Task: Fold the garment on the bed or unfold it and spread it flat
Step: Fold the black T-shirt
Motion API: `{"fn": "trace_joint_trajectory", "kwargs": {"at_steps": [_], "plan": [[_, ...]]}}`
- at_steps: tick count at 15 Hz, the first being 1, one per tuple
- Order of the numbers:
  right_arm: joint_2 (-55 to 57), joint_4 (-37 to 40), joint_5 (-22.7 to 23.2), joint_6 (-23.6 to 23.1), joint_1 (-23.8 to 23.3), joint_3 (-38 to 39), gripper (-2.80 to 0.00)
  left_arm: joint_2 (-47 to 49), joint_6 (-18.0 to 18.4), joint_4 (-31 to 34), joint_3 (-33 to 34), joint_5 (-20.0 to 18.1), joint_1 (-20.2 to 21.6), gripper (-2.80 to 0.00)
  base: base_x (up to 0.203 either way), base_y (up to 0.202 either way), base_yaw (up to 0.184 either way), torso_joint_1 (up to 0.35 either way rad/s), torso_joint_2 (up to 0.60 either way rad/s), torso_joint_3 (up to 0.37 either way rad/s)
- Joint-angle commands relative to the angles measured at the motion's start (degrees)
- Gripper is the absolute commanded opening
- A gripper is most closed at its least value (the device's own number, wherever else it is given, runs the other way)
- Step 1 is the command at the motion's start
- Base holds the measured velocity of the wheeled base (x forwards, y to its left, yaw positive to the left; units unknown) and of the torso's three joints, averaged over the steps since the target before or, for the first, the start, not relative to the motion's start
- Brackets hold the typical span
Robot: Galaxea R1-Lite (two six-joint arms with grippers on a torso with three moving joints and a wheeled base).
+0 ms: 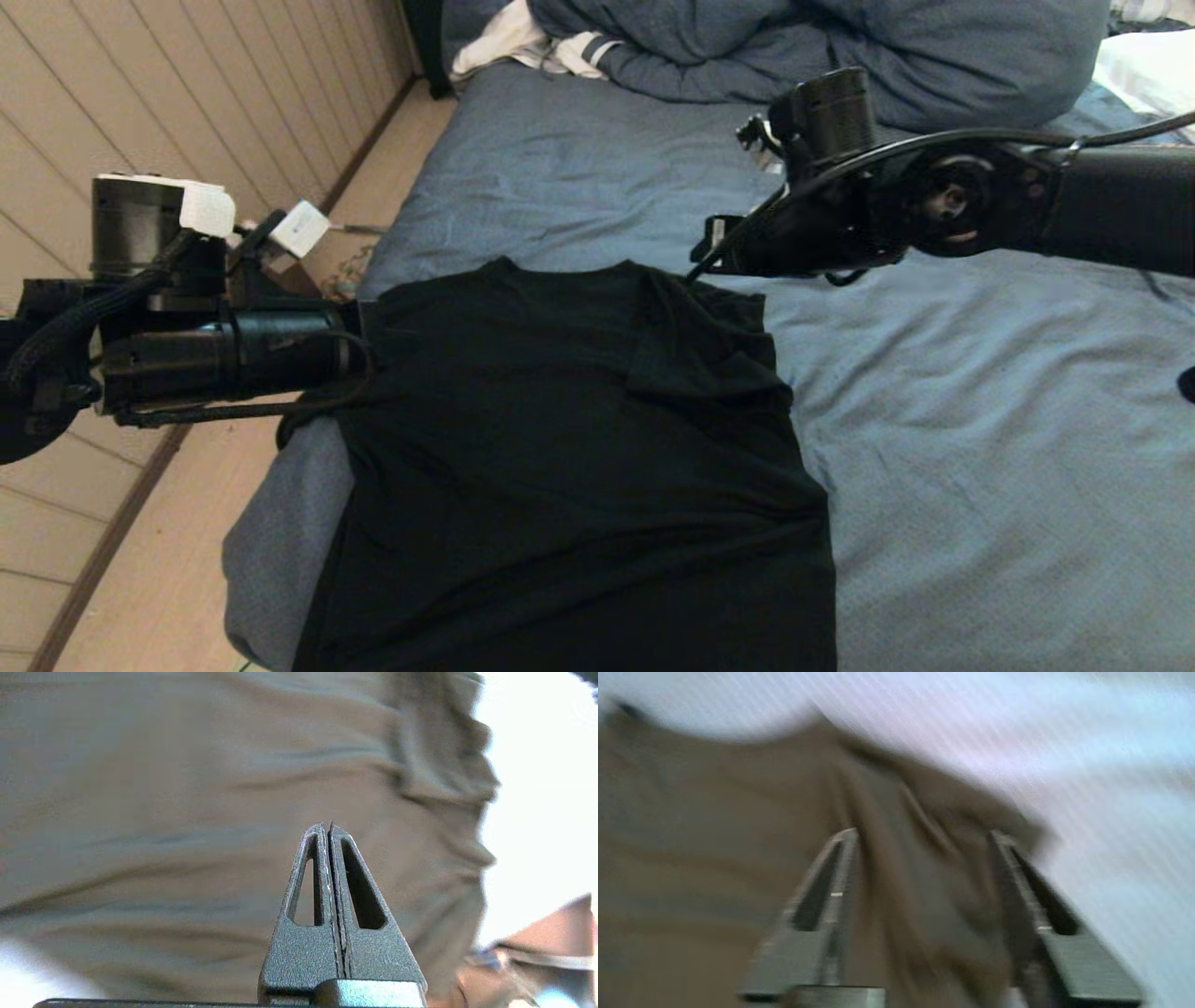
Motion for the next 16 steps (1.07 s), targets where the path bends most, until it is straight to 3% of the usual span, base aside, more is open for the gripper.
{"fn": "trace_joint_trajectory", "kwargs": {"at_steps": [1,4,7,10,16], "plan": [[-5.4,13.1,0.4,2.6,-2.6,0.2,-2.8,0.8,-0.2,4.0,-5.5,-0.1,-5.3,-2.8,0.0,0.0,0.0,0.0,0.0,0.0],[-7.6,17.9,5.3,7.4,-5.3,2.3,-2.8,5.2,-0.4,12.3,-14.0,0.0,-14.4,-2.8,0.0,0.0,0.0,0.0,0.0,0.0],[-6.3,18.9,8.3,10.1,-5.5,4.8,-2.8,12.1,-0.8,13.8,-20.8,3.0,-22.5,-2.8,0.0,0.0,0.0,0.0,0.0,0.0],[-3.8,18.9,9.7,10.8,-5.2,5.2,-2.8,19.9,-1.0,13.7,-26.9,4.4,-26.6,-2.8,0.0,0.0,0.0,0.0,0.0,0.0],[1.8,18.6,11.1,11.6,-4.5,0.4,-2.8,27.6,-1.2,12.4,-28.2,4.4,-32.1,-2.8,0.0,0.0,0.0,0.0,0.0,0.0]]}}
